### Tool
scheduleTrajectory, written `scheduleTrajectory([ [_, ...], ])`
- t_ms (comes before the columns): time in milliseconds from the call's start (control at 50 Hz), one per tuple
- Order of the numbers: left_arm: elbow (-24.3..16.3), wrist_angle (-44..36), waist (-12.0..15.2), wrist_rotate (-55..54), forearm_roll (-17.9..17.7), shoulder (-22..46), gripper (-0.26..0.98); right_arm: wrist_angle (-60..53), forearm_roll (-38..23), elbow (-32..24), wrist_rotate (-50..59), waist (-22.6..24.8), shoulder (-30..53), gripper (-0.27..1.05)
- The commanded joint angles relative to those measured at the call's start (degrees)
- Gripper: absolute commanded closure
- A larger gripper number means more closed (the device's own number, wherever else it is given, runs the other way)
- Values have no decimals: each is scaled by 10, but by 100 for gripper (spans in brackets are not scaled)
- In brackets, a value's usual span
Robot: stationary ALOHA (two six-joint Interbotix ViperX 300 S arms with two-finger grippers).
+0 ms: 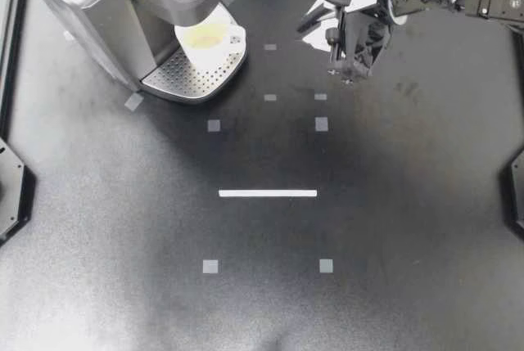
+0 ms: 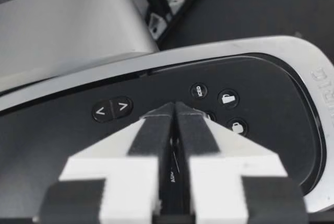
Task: Place the coffee capsule inside the capsule container, then place the cup onto the center of the cup tray.
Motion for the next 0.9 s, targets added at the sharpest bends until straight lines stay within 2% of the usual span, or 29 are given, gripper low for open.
scheduleTrajectory([
  [0,3,2,7,-1,0,-3,66,-4,3,-6,-1,-3,-18,47],
  [160,26,4,7,-1,-14,-1,66,-4,3,-6,-1,-3,-17,47],
  [280,30,1,7,-1,-16,0,66,-8,3,-7,0,-3,-16,47],
  [600,-25,-6,4,15,-18,4,66,-11,5,-6,1,-3,-18,47],
  [880,-44,-6,-27,14,-18,11,66,-12,6,-6,0,-3,-17,47],
])
